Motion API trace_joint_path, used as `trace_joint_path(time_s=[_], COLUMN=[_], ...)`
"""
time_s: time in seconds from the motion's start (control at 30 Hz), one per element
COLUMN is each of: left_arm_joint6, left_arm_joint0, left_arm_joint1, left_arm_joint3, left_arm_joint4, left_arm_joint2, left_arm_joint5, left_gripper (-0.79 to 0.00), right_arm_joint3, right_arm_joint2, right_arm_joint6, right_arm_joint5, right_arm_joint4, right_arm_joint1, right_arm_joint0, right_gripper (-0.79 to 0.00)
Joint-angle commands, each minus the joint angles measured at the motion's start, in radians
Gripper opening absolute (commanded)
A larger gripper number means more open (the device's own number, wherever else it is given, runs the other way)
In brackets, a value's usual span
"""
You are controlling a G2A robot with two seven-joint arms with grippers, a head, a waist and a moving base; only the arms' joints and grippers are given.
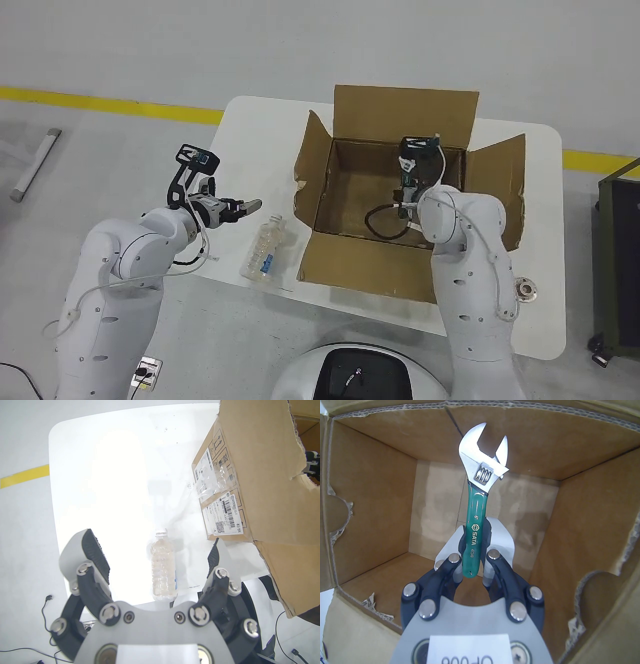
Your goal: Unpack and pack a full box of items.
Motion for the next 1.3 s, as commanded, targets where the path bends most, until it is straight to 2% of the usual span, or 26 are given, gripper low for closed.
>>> trace_joint_path(time_s=[0.0, 0.23, 0.43, 0.6, 0.67, 0.8, 1.27], left_arm_joint6=[0.0, 0.0, 0.0, 0.0, 0.0, 0.0, 0.0], left_arm_joint0=[0.0, 0.0, 0.0, 0.0, 0.0, 0.0, 0.0], left_arm_joint1=[0.0, 0.0, 0.0, 0.0, 0.0, 0.0, 0.0], left_arm_joint3=[0.0, 0.0, 0.0, 0.0, 0.0, 0.0, 0.0], left_arm_joint4=[0.0, 0.0, 0.0, 0.0, 0.0, 0.0, 0.0], left_arm_joint2=[0.0, 0.0, 0.0, 0.0, 0.0, 0.0, 0.0], left_arm_joint5=[0.0, 0.0, 0.0, 0.0, 0.0, 0.0, 0.0], left_gripper=[0.0, 0.0, 0.0, 0.0, 0.0, 0.0, 0.0], right_arm_joint3=[-0.036, -0.217, -0.361, -0.407, -0.396, -0.357, -0.323], right_arm_joint2=[0.008, 0.059, 0.156, 0.265, 0.309, 0.342, 0.336], right_arm_joint6=[-0.033, 0.013, -0.022, -0.081, -0.096, -0.1, -0.113], right_arm_joint5=[-0.014, -0.026, -0.04, -0.072, -0.085, -0.104, -0.12], right_arm_joint4=[0.037, 0.183, 0.37, 0.577, 0.706, 0.854, 0.884], right_arm_joint1=[0.002, 0.01, 0.019, 0.029, 0.032, 0.041, 0.049], right_arm_joint0=[-0.02, -0.05, -0.093, -0.137, -0.154, -0.163, -0.167], right_gripper=[-0.785, -0.785, -0.785, -0.785, -0.785, -0.785, -0.785])
